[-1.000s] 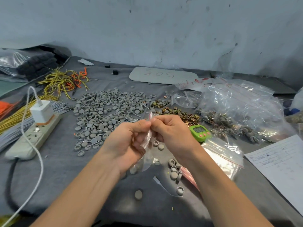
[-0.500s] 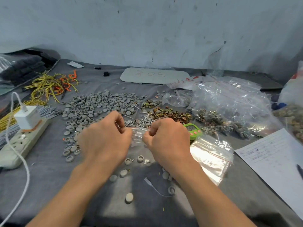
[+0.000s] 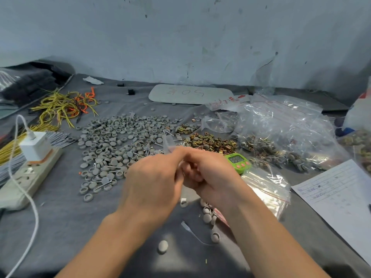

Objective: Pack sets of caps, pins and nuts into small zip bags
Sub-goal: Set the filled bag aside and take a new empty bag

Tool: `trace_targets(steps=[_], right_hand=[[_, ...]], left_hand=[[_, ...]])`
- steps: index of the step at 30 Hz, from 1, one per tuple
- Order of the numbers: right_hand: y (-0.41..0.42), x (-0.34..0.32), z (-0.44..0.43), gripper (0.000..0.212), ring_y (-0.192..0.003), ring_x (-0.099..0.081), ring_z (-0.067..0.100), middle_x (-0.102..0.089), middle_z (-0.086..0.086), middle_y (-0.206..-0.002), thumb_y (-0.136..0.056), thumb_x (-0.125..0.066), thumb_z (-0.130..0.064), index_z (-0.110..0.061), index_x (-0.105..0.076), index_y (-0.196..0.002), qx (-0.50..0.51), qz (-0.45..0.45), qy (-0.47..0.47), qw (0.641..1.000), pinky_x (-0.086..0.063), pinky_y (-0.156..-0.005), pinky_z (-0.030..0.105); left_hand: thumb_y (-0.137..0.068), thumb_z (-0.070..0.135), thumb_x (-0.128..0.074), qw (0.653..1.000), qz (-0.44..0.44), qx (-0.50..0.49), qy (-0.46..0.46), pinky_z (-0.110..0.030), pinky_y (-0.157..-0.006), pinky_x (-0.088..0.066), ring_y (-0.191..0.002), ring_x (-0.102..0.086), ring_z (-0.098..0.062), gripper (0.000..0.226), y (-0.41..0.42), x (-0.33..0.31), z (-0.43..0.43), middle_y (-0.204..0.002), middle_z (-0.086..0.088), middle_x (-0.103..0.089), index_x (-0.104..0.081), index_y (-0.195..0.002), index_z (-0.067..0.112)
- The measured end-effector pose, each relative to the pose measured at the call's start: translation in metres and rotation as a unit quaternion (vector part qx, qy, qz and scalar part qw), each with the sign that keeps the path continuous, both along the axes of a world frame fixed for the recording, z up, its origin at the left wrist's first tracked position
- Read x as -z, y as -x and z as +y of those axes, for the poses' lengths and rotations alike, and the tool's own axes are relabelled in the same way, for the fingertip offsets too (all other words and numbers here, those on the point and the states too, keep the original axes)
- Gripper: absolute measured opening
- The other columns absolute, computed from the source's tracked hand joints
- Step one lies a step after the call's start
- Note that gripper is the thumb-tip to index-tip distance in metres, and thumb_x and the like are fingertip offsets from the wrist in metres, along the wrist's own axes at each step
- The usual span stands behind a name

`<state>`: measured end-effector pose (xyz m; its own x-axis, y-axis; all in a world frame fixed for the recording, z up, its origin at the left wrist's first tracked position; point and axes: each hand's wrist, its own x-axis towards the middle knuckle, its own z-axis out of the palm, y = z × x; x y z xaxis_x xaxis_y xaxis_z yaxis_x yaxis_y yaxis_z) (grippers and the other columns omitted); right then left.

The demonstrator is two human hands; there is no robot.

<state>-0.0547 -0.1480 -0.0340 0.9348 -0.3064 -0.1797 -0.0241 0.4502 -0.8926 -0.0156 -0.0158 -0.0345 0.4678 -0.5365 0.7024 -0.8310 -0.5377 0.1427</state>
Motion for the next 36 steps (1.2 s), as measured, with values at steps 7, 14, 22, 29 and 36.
trace_targets(steps=[7, 14, 22, 29, 36], right_hand=[[-0.001, 0.004, 0.021, 0.045, -0.055, -0.063, 0.01, -0.067, 0.007, -0.065, -0.084, -0.049, 0.027, -0.003, -0.077, -0.065, 0.04, -0.073, -0.038, 0.996, -0.052, -0.054, 0.017], [-0.008, 0.003, 0.028, 0.018, -0.057, -0.064, 0.004, -0.075, -0.006, -0.066, -0.089, -0.078, -0.012, -0.02, -0.082, -0.072, 0.154, -0.093, 0.326, 0.928, -0.051, -0.057, 0.024], [-0.005, 0.006, 0.021, 0.042, -0.054, -0.038, 0.014, -0.041, -0.005, -0.052, -0.096, -0.048, -0.015, -0.016, -0.049, -0.054, -0.016, 0.029, 0.407, 0.913, -0.032, -0.06, 0.035], [0.007, 0.004, 0.003, 0.028, -0.092, -0.076, 0.019, -0.077, 0.009, -0.091, -0.098, -0.057, -0.006, -0.017, -0.077, -0.081, -0.1, -0.051, 0.105, 0.988, -0.058, -0.099, 0.043], [0.003, -0.001, 0.01, 0.024, -0.088, -0.065, 0.025, -0.067, 0.016, -0.092, -0.099, -0.048, 0.012, 0.002, -0.069, -0.098, -0.189, -0.082, 0.034, 0.978, -0.054, -0.095, 0.043]], left_hand=[[-0.063, 0.003, -0.067, 0.996, -0.04, -0.076, 0.029, -0.033, -0.056, -0.022, -0.056, -0.048, -0.025, 0.04, 0.001, -0.002, -0.003, -0.06, 0.004, -0.051, -0.063, -0.098, 0.023], [-0.081, 0.009, -0.067, 0.986, -0.073, -0.098, 0.117, -0.04, -0.069, -0.032, -0.072, -0.045, -0.028, 0.04, 0.001, 0.0, -0.005, -0.078, -0.004, -0.06, -0.064, -0.12, 0.014], [-0.076, 0.018, -0.062, 0.997, -0.067, -0.001, 0.045, -0.04, -0.089, -0.041, -0.102, -0.056, -0.026, 0.04, -0.012, 0.006, 0.006, -0.112, -0.001, -0.067, -0.068, -0.115, 0.02], [-0.056, 0.014, -0.082, 0.983, 0.003, 0.081, -0.164, -0.041, -0.127, -0.017, -0.152, -0.031, -0.018, 0.102, -0.028, 0.009, 0.019, -0.16, 0.005, -0.041, -0.044, -0.15, 0.026], [-0.074, 0.009, -0.054, 0.994, -0.08, 0.043, -0.066, -0.043, -0.127, -0.016, -0.126, -0.054, -0.025, 0.054, -0.034, 0.014, 0.026, -0.123, 0.0, -0.061, -0.055, -0.128, 0.017]])
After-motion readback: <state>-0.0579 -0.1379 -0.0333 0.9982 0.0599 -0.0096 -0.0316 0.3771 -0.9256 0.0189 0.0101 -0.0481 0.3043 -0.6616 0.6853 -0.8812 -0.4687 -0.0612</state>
